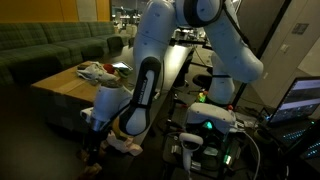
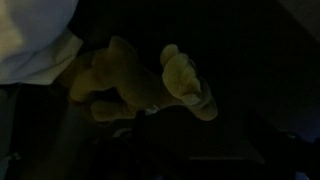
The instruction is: Pick up all the objects that are on the box and put them on the table, then pick up the objects that are on the table and put them on the box
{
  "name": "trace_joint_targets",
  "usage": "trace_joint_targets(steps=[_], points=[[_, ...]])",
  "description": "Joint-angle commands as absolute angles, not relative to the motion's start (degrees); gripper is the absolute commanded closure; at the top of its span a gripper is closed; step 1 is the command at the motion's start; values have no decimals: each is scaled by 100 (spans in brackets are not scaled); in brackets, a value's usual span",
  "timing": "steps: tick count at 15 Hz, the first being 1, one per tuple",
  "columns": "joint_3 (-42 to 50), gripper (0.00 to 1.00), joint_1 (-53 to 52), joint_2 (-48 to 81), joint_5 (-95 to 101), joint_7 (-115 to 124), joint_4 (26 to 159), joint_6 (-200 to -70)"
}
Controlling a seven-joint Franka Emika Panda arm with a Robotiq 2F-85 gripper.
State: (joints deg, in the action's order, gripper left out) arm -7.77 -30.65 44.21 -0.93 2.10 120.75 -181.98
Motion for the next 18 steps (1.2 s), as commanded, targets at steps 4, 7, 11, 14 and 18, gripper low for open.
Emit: trace_joint_targets(steps=[4, 7, 11, 14, 18], points=[[-326, 0, -3564, 5018, 193, 79, 11754, -18777], [-87, 0, -3772, 5238, 254, -68, 11646, -19036], [36, 0, -3787, 5463, 265, -303, 11479, -19258], [58, 0, -3697, 5543, 313, -479, 11410, -19341], [126, 0, -3602, 5675, 353, -660, 11318, -19438]])
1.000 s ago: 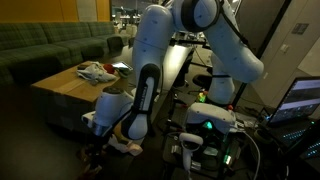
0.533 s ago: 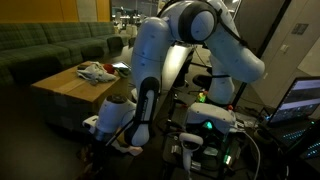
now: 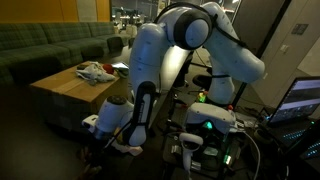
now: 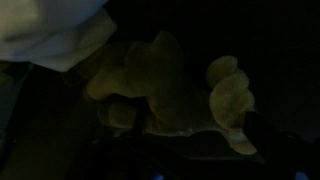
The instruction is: Pick up all the objects that are on the box and put them on the table, then pick up the objects that are on the table and put them on the box
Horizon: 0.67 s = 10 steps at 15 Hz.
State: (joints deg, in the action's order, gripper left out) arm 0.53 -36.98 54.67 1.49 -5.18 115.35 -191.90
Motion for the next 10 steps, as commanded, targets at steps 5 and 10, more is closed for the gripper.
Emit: trace_joint_targets(steps=[5, 10], points=[[128, 0, -3412, 5786, 365, -793, 11263, -19498], [119, 0, -3353, 5845, 355, -832, 11305, -19491]])
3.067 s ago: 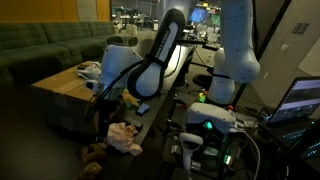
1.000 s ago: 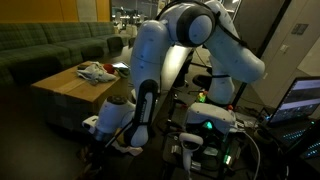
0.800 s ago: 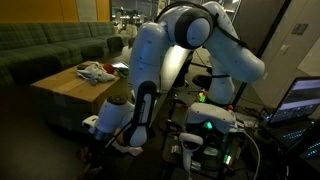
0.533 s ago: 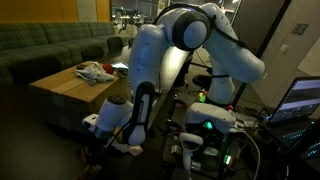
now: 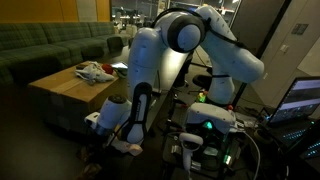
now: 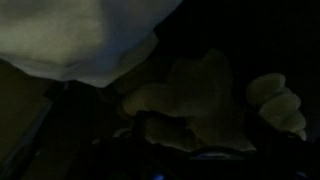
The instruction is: Pick up all the objects that are on the box and put them on the table, then pick up the objects that are on the table and put them on the box
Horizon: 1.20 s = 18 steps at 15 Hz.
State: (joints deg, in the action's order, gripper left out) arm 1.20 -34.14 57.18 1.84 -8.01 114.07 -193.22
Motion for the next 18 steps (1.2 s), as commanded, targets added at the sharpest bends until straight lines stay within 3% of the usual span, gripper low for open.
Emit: trace_joint_targets(steps=[1, 4, 5, 9, 14, 16, 18], points=[[113, 0, -3355, 5864, 357, -835, 11314, -19489], [82, 0, -3364, 5866, 370, -843, 11422, -19476], [72, 15, -3369, 5878, 378, -854, 11450, -19454], [127, 51, -3451, 5880, 347, -873, 11535, -19499], [174, 87, -3484, 5766, 300, -864, 11598, -19552], [220, 98, -3526, 5696, 284, -871, 11659, -19558], [237, 96, -3547, 5562, 288, -883, 11774, -19553]])
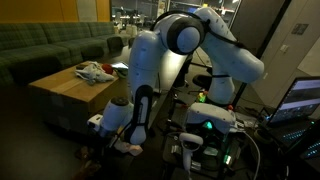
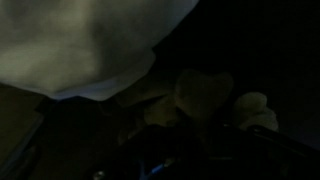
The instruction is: Pick up all the objects that are on the box and put them on the table, then pick up the objects that are on the table and put them on the box
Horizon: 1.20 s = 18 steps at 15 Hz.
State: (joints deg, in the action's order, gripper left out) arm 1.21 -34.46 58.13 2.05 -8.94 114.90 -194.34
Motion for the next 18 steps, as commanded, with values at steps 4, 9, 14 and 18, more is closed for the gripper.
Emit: trace_joint_targets(steps=[4, 9, 14, 18], points=[[310, 97, -3658, 5195, 256, -891, 12084, -19576], [255, 97, -3638, 4293, 270, -895, 12732, -19371], [515, 97, -3905, 3244, 212, -934, 13410, -19159], [738, 97, -3984, 2339, 263, -921, 13758, -18779]])
